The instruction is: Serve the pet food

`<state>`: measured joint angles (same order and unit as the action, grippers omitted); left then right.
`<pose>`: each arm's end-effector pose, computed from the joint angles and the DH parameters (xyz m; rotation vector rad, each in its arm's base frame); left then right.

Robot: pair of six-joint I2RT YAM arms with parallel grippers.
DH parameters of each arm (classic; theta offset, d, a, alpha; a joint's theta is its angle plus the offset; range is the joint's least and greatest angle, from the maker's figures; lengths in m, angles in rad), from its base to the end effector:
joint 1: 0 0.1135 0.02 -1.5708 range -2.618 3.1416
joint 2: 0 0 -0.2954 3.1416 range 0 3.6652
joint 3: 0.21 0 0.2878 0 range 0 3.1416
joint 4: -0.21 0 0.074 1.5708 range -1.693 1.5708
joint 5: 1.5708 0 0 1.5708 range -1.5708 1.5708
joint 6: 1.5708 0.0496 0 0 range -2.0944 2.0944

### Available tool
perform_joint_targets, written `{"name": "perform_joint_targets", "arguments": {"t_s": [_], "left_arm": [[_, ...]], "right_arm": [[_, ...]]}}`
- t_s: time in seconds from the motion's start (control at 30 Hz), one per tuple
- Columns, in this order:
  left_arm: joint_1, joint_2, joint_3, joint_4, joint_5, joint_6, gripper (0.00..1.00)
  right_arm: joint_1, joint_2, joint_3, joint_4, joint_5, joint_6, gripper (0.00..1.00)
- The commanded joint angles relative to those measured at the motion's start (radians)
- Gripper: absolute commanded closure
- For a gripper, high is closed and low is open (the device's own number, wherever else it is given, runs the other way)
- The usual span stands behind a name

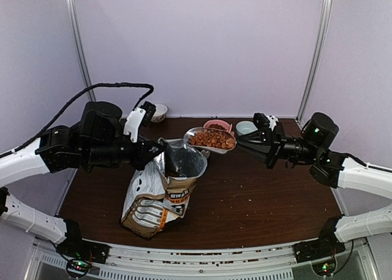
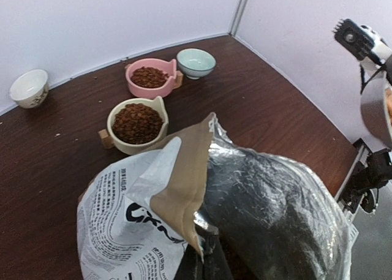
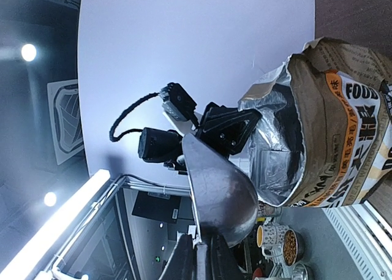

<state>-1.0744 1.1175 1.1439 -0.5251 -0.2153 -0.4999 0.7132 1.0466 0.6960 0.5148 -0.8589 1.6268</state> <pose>0.1417 -0.2394 0.3879 0.4743 2.0899 -0.7368 0.1736 0.1999 0.3463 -0.0794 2.0683 2.3029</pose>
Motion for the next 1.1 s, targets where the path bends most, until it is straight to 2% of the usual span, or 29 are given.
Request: {"name": "perform_joint_targets", "arguments": {"t_s": [0.0,0.13,0.37,0.57,0.7,1.07], "left_arm": [[0.12,-0.102,0.057,0.034,-0.025,0.039,1.0],[0.241,-0.177,0.048,-0.003,0.034,0.106,1.0],[0.42,-0.217,0.103,-0.099,0.098,0.219,1.0],[0.544,-0.216,0.162,-0.115,0.154,0.284,1.0],[0.593,-0.208,0.184,-0.119,0.163,0.314,1.0],[0.654,-0.197,0.177,-0.077,0.138,0.385,1.0]], "right_arm": [[-0.039,0.017,0.13,-0.091,0.089,-0.109,1.0],[-0.084,0.078,0.221,-0.194,0.13,-0.198,1.0],[-0.167,0.238,0.283,-0.216,0.151,-0.287,1.0],[-0.251,0.377,0.343,-0.254,0.167,-0.373,1.0],[-0.308,0.474,0.394,-0.28,0.166,-0.417,1.0],[-0.423,0.714,0.644,-0.503,0.18,-0.581,1.0]]}}
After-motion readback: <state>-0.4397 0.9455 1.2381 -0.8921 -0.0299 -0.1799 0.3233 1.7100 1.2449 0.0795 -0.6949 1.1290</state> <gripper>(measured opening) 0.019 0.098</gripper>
